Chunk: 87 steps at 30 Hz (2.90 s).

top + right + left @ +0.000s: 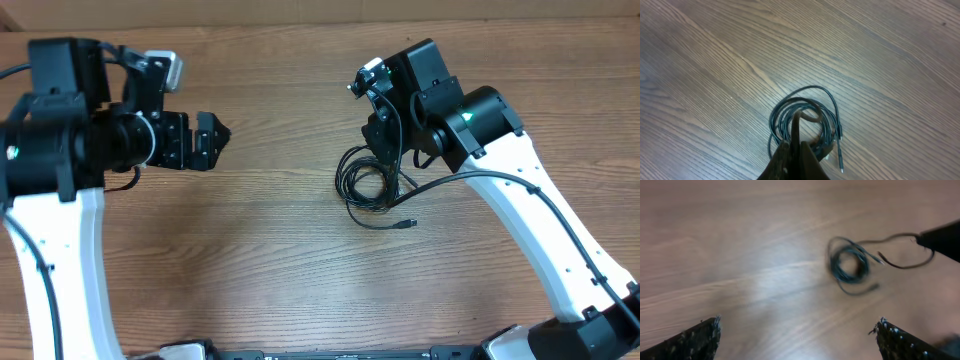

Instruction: Untangle cables

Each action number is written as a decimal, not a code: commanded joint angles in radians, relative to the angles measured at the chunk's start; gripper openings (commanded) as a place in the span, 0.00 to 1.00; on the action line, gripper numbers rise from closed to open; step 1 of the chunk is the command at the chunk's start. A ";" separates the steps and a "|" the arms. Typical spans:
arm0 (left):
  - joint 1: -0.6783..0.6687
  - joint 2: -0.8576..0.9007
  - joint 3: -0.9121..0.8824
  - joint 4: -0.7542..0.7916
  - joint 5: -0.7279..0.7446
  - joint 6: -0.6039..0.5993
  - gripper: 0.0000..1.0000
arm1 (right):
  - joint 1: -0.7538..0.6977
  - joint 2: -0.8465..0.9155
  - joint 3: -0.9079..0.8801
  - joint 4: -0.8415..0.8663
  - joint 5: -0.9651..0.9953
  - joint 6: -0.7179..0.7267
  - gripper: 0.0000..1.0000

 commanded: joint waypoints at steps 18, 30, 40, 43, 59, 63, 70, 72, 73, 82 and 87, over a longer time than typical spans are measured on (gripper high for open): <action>-0.237 0.293 -0.364 0.179 0.259 0.210 1.00 | -0.042 -0.110 0.029 0.003 0.051 0.047 0.04; -0.421 0.299 -0.593 0.643 0.072 -0.217 1.00 | -0.061 -0.174 0.029 0.001 0.051 0.064 0.04; -0.407 0.435 -0.619 0.894 0.250 -0.378 1.00 | -0.061 -0.249 0.029 -0.018 -0.003 0.070 0.04; -0.407 0.509 -0.618 0.998 0.346 -0.391 1.00 | -0.061 -0.278 0.029 -0.029 -0.032 0.069 0.04; -0.368 0.561 -0.615 1.235 0.428 -0.511 0.98 | -0.061 -0.337 0.029 -0.121 -0.208 0.066 0.04; -0.373 0.561 -0.615 1.237 0.449 -0.559 0.93 | -0.061 -0.355 0.029 -0.115 -0.269 0.063 0.04; -0.420 0.561 -0.615 1.238 0.491 -0.655 0.92 | -0.051 -0.365 0.029 -0.101 -0.278 0.062 0.04; -0.441 0.561 -0.615 1.238 0.480 -0.657 0.92 | -0.046 -0.365 0.029 -0.093 -0.288 0.062 0.04; -0.450 0.562 -0.615 1.237 0.463 -0.667 0.92 | -0.046 -0.365 0.029 -0.089 -0.295 0.062 0.04; -0.467 0.575 -0.615 1.220 0.464 -0.743 0.55 | -0.046 -0.365 0.029 -0.088 -0.294 0.062 0.04; -0.467 0.575 -0.615 1.207 0.462 -0.743 0.07 | -0.046 -0.365 0.029 -0.088 -0.294 0.062 0.04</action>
